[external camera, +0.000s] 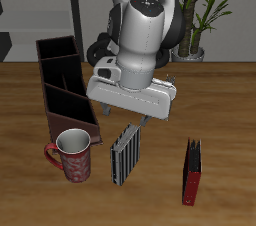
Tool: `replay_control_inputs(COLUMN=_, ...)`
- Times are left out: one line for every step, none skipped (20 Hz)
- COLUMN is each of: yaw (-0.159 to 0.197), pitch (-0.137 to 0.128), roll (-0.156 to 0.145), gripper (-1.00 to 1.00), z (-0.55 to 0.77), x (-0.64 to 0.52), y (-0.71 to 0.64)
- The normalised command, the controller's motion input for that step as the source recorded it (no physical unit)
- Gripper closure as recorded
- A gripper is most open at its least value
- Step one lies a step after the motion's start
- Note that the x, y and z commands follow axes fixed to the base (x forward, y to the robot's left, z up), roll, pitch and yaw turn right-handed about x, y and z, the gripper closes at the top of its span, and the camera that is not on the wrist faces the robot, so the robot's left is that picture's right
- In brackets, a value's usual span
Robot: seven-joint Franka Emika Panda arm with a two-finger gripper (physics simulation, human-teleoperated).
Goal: Place the striped book into the right desk caddy's front compartment
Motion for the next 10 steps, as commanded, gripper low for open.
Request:
replay_control_inputs(yaw=0.004, pitch=-0.018, roll=0.005, gripper=-1.0, z=-0.18, x=0.02, y=0.07)
replay_control_inputs(yaw=-0.023, pitch=0.015, roll=0.024, gripper=-1.0, z=-0.22, x=0.08, y=0.0)
replay_control_inputs(yaw=-0.063, pitch=0.013, roll=-0.034, gripper=-1.0, z=-0.21, x=0.14, y=-0.03)
replay_control_inputs(yaw=0.028, pitch=0.016, roll=0.021, gripper=-1.0, z=-0.21, x=0.08, y=0.08)
replay_control_inputs(yaw=-0.021, pitch=0.002, roll=-0.036, gripper=-1.0, z=-0.19, x=0.07, y=-0.05)
replay_control_inputs(yaw=-0.044, pitch=0.058, roll=0.011, gripper=-1.0, z=-0.27, x=0.2, y=-0.06)
replay_control_inputs(yaw=0.0, pitch=0.0, roll=0.0, gripper=-1.0, z=-0.02, x=-0.1, y=0.06)
replay_control_inputs(yaw=-0.035, pitch=0.037, roll=0.015, gripper=-1.0, z=-0.15, x=0.07, y=-0.03)
replay_control_inputs(yaw=0.017, pitch=-0.013, roll=-0.032, gripper=-1.0, z=-0.17, x=0.11, y=-0.1)
replay_control_inputs(yaw=-0.008, pitch=0.008, roll=0.001, gripper=-1.0, z=-0.12, x=0.04, y=-0.05)
